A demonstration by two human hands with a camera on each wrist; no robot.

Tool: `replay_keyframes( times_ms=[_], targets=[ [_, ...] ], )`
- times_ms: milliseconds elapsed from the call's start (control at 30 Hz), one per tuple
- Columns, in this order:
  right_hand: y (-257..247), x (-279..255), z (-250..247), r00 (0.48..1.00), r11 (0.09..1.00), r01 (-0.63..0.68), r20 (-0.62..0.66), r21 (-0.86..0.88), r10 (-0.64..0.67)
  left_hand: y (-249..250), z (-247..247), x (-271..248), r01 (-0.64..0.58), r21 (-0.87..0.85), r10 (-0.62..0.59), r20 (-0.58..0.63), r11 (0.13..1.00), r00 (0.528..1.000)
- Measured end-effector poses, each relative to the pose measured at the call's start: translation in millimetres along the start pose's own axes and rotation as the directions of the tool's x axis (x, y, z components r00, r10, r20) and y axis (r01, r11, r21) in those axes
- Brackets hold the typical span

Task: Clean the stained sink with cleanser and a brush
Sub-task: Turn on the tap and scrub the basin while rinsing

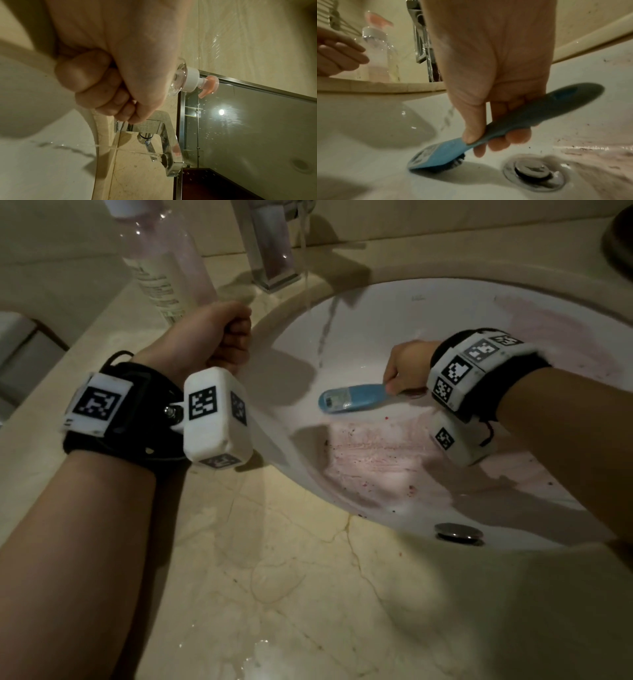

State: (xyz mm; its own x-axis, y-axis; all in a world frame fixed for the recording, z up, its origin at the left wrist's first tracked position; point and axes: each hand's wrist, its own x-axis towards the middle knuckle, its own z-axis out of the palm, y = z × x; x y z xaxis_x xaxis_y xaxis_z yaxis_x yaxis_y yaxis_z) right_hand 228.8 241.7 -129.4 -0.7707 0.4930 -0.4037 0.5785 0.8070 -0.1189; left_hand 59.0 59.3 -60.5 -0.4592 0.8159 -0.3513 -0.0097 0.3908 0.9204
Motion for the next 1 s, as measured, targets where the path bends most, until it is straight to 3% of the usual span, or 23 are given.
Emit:
replay_keyframes(
  times_ms=[100, 167, 267, 333, 400, 433, 500, 567, 600, 700, 800, 867, 933, 1000],
  targets=[
    [-15.3, -17.2, 0.0, 0.938, 0.990, 0.073, 0.328, 0.121, -0.110, -0.7, 0.5, -0.2, -0.004, -0.018, 0.003, -0.011, 1.000, 1.000],
    [-17.9, -24.6, -2.1, 0.896, 0.981, 0.069, 0.421, 0.181, -0.141, -0.9, 1.2, -1.0, -0.002, -0.031, 0.002, -0.014, 1.000, 1.000],
    [-6.7, -26.7, 1.1, 0.941, 0.979, 0.050, 0.318, 0.198, -0.112, 1.0, 4.2, -3.5, -0.020, -0.036, 0.019, -0.026, 0.999, 0.999],
    [2.8, -21.1, 9.9, 0.993, 0.982, -0.043, 0.119, 0.183, 0.021, 2.2, 6.4, -5.0, -0.041, -0.037, 0.040, -0.033, 0.998, 0.999],
    [9.6, -18.2, 17.5, 0.987, 0.976, -0.139, -0.058, 0.169, 0.150, 2.7, 7.7, -5.7, -0.055, -0.034, 0.054, -0.038, 0.998, 0.998],
    [11.3, -17.4, 18.5, 0.988, 0.974, -0.131, -0.061, 0.184, 0.145, 2.9, 8.1, -5.6, -0.056, -0.033, 0.055, -0.038, 0.998, 0.998],
    [10.2, -16.0, 16.5, 0.991, 0.960, -0.053, 0.133, 0.275, 0.017, 2.6, 7.1, -5.3, -0.048, -0.029, 0.047, -0.037, 0.998, 0.998],
    [1.1, -19.3, 15.2, 0.925, 0.940, -0.068, 0.375, 0.334, -0.067, 2.6, 6.3, -4.9, -0.036, -0.022, 0.035, -0.038, 0.999, 0.999],
    [-2.1, -19.6, 15.7, 0.902, 0.934, -0.091, 0.426, 0.346, -0.070, 2.6, 6.1, -4.9, -0.030, -0.016, 0.030, -0.038, 0.999, 0.999],
    [4.3, -15.7, 15.2, 0.926, 0.946, -0.117, 0.379, 0.301, -0.006, 2.5, 6.7, -5.4, -0.031, -0.003, 0.030, -0.036, 1.000, 0.999],
    [20.5, -13.3, 8.0, 0.976, 0.978, -0.177, 0.148, 0.107, 0.161, 2.7, 7.3, -6.1, -0.046, -0.005, 0.046, -0.042, 0.999, 0.998],
    [22.2, -18.0, 5.0, 0.984, 0.984, -0.175, 0.043, 0.035, 0.174, 2.8, 7.4, -6.0, -0.050, 0.002, 0.050, -0.042, 0.999, 0.998],
    [17.2, -22.9, 4.7, 0.993, 0.993, -0.103, 0.055, 0.056, 0.100, 2.6, 7.0, -5.2, -0.041, 0.017, 0.041, -0.037, 0.999, 0.998],
    [9.3, -26.4, 3.6, 0.984, 0.996, -0.014, 0.176, 0.083, -0.001, 2.4, 5.8, -4.5, -0.031, 0.025, 0.032, -0.032, 0.999, 0.999]
  ],
)
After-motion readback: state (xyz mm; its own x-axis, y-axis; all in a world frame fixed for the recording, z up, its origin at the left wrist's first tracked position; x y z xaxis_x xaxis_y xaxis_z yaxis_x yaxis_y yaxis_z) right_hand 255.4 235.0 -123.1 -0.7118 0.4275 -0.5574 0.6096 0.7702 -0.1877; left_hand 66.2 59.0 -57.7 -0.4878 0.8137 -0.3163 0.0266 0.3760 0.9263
